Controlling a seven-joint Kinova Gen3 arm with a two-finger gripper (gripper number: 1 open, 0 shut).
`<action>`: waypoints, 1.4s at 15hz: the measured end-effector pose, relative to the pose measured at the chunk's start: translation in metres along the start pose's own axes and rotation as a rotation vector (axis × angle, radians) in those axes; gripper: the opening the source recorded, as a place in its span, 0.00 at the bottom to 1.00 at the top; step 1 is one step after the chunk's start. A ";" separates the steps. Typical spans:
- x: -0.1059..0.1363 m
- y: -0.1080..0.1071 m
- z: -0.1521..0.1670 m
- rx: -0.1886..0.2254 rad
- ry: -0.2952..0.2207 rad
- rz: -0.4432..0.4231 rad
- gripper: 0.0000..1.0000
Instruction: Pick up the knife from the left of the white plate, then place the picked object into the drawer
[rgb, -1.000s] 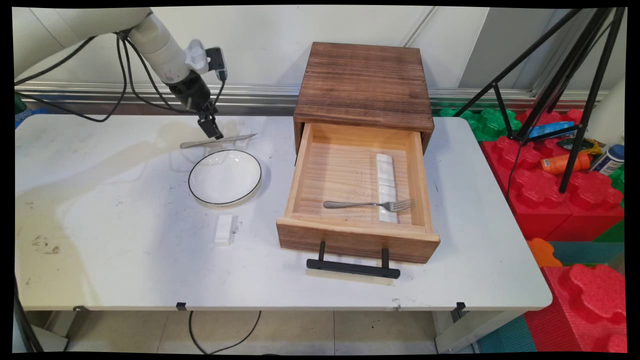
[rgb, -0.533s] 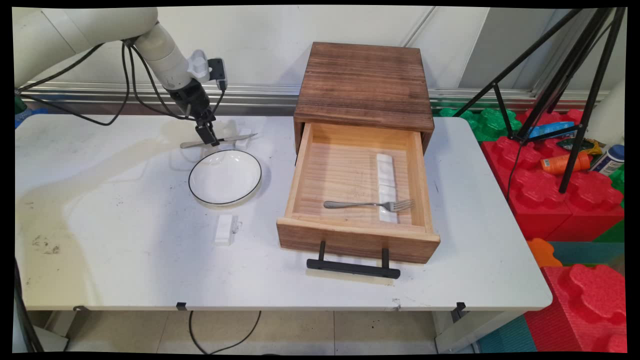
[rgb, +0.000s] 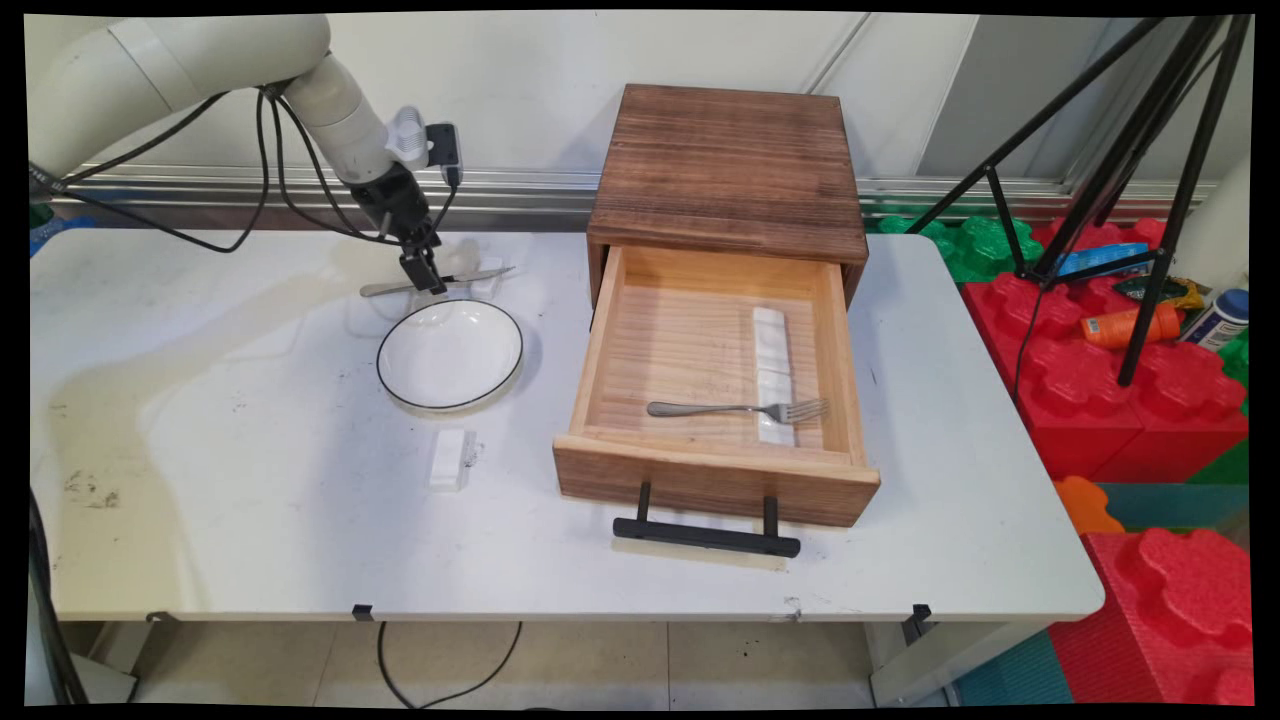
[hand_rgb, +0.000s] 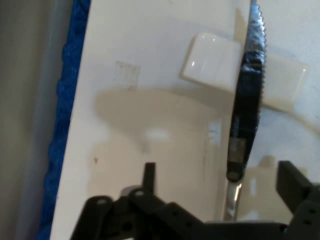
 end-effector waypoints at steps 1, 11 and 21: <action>0.000 0.000 0.001 -0.002 0.000 0.002 0.00; 0.002 0.003 0.009 -0.046 0.019 0.021 0.00; -0.002 0.006 0.014 -0.062 0.020 0.005 0.00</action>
